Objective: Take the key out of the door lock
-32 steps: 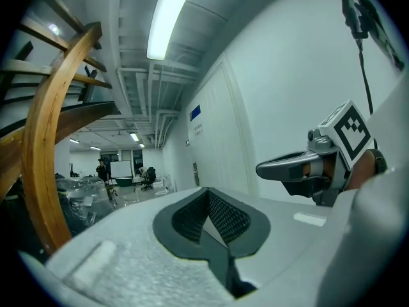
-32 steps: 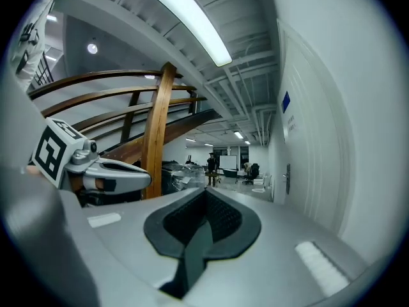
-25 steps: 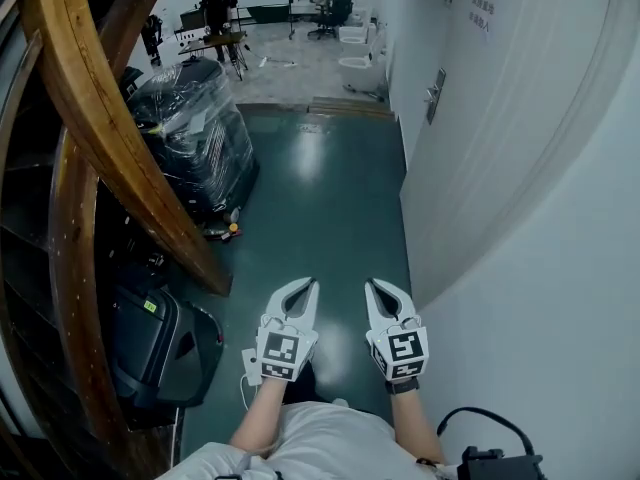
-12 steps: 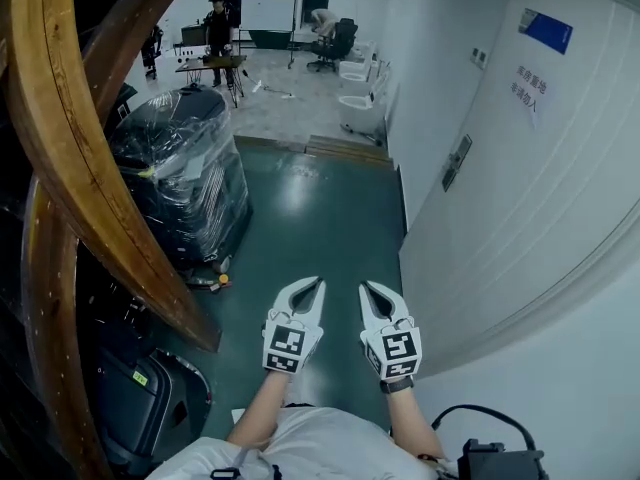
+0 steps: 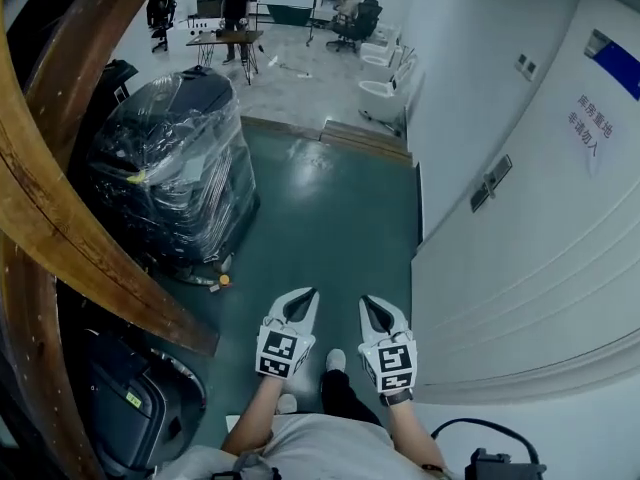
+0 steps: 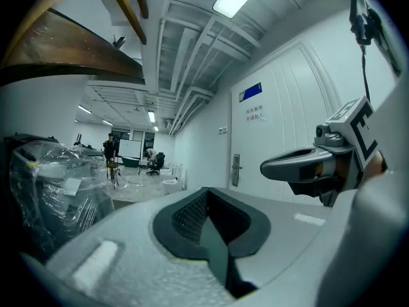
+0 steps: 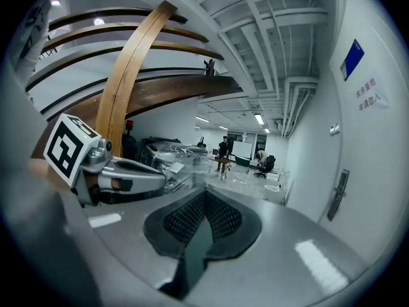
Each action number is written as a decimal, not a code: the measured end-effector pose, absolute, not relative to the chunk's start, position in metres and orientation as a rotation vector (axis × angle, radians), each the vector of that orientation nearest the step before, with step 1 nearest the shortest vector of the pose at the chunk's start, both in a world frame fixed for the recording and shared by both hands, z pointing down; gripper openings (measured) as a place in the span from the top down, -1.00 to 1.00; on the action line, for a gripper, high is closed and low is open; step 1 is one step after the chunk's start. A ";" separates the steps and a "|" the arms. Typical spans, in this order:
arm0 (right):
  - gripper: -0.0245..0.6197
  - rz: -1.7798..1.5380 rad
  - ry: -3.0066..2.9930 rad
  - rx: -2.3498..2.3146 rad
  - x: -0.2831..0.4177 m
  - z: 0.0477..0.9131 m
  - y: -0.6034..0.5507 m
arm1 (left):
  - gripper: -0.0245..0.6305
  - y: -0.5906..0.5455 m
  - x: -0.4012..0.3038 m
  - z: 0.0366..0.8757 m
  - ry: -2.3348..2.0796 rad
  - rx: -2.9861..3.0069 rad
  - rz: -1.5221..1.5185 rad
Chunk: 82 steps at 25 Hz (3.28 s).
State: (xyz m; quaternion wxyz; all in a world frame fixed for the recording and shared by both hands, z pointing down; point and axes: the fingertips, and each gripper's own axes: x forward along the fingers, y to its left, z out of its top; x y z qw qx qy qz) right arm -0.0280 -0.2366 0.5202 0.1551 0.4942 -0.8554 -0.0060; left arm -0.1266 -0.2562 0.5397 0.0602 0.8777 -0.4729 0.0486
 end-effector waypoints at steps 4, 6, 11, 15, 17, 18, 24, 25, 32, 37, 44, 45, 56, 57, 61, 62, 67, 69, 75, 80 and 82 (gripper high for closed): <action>0.90 -0.033 -2.471 1.385 -0.014 0.522 -0.296 | 0.92 -0.318 -0.119 0.547 -1.449 2.645 0.175; 0.90 -0.064 -2.487 1.381 0.001 0.514 -0.328 | 0.92 -0.350 -0.102 0.544 -1.423 2.661 0.178; 0.90 -0.112 -2.514 1.456 0.050 0.487 -0.411 | 0.92 -0.429 -0.050 0.519 -1.401 2.737 0.154; 0.90 -0.088 -2.520 1.483 0.080 0.482 -0.465 | 0.92 -0.478 -0.023 0.485 -1.435 2.825 0.102; 0.90 -0.047 -2.525 1.500 0.084 0.485 -0.487 | 0.92 -0.498 -0.024 0.477 -1.468 2.836 0.115; 0.90 -0.024 -2.529 1.504 0.085 0.488 -0.498 | 0.92 -0.507 -0.025 0.477 -1.472 2.828 0.117; 0.90 0.018 -2.540 1.478 0.064 0.506 -0.575 | 0.92 -0.579 -0.033 0.504 -1.418 2.772 0.119; 0.90 0.026 -2.536 1.484 0.059 0.510 -0.590 | 0.92 -0.594 -0.035 0.506 -1.403 2.774 0.110; 0.90 0.269 -2.530 1.614 0.027 0.532 -0.722 | 0.92 -0.723 -0.051 0.520 -1.232 2.796 0.091; 0.90 0.259 -2.486 1.733 0.014 0.522 -0.806 | 0.92 -0.796 -0.079 0.507 -1.219 2.858 0.109; 0.90 0.476 -2.329 1.844 0.029 0.567 -0.855 | 0.92 -0.880 -0.080 0.516 -1.149 2.901 0.163; 0.90 0.476 -2.302 1.870 0.040 0.569 -0.858 | 0.92 -0.891 -0.070 0.518 -1.119 2.901 0.153; 0.90 0.301 -2.053 2.277 0.221 0.537 -0.923 | 0.92 -0.960 0.148 0.512 -0.570 3.091 0.192; 0.90 0.267 -2.031 2.310 0.242 0.529 -0.928 | 0.92 -0.964 0.171 0.506 -0.523 3.114 0.174; 0.90 0.179 -1.886 2.455 0.337 0.511 -0.930 | 0.92 -0.980 0.271 0.498 -0.345 3.166 0.140; 0.90 0.169 -1.825 2.504 0.360 0.510 -0.923 | 0.92 -0.978 0.295 0.500 -0.282 3.179 0.144; 0.90 0.260 -1.410 2.908 0.475 0.509 -0.855 | 0.92 -0.947 0.419 0.497 0.078 3.194 0.022; 0.90 0.257 -1.234 2.999 0.499 0.510 -0.833 | 0.92 -0.928 0.457 0.492 0.276 3.193 0.001; 0.90 0.298 -0.764 3.178 0.543 0.518 -0.774 | 0.92 -0.880 0.537 0.490 0.770 3.154 0.017; 0.90 0.407 -0.474 3.220 0.533 0.549 -0.741 | 0.91 -0.854 0.564 0.510 0.933 3.089 0.045; 0.90 0.444 -0.454 3.215 0.535 0.558 -0.739 | 0.64 -0.853 0.578 0.513 0.962 3.067 0.048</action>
